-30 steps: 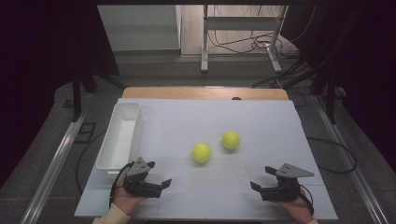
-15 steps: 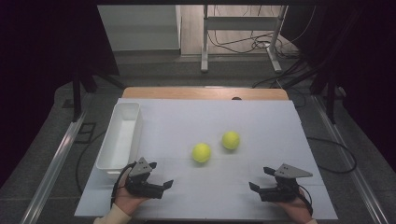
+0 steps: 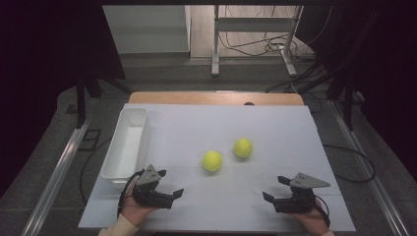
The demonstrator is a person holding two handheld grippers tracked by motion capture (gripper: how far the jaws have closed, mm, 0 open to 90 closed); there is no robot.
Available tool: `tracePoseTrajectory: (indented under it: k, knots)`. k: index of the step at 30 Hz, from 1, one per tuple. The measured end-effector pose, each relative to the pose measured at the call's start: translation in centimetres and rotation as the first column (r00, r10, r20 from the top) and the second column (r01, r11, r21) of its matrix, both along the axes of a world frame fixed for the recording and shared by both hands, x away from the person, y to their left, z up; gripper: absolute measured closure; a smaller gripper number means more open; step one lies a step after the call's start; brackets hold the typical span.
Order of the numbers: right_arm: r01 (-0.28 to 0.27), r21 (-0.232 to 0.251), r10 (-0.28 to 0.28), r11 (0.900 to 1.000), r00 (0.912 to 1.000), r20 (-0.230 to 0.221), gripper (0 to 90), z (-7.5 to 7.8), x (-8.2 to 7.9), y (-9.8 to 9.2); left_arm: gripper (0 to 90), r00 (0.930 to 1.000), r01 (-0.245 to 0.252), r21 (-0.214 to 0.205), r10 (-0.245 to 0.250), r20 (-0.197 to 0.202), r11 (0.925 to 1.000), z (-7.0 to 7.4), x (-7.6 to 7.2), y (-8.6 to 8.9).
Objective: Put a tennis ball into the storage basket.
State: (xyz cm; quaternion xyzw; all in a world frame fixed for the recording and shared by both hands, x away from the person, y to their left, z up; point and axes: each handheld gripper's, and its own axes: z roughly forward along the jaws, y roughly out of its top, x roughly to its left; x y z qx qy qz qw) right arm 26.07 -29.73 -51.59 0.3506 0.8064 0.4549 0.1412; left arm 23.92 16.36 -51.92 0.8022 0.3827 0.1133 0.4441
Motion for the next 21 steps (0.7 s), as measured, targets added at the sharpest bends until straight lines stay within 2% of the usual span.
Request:
tracePoseTrajectory:
  k: [8, 15, 21]
  knots:
    - [-0.002, -0.001, 0.002, 1.0, 1.0, 0.005, 13.7, 0.0, 0.0, 0.0, 6.2, 1.0, 0.005, -0.007, -0.005, 0.002, 1.0, 0.6, -0.1, -0.2]
    - [-0.005, -0.005, 0.005, 1.0, 1.0, 0.006, 13.8, 0.0, 0.0, 0.1, 6.3, 0.9997, 0.015, -0.006, -0.015, -0.017, 0.9999, 1.1, 0.3, -0.7]
    - [-0.012, -0.008, 0.012, 0.9999, 0.9999, 0.007, 13.9, 0.0, 0.0, 0.3, 6.6, 0.9999, 0.007, -0.001, -0.007, -0.007, 1.0, 1.8, 0.5, -0.9]
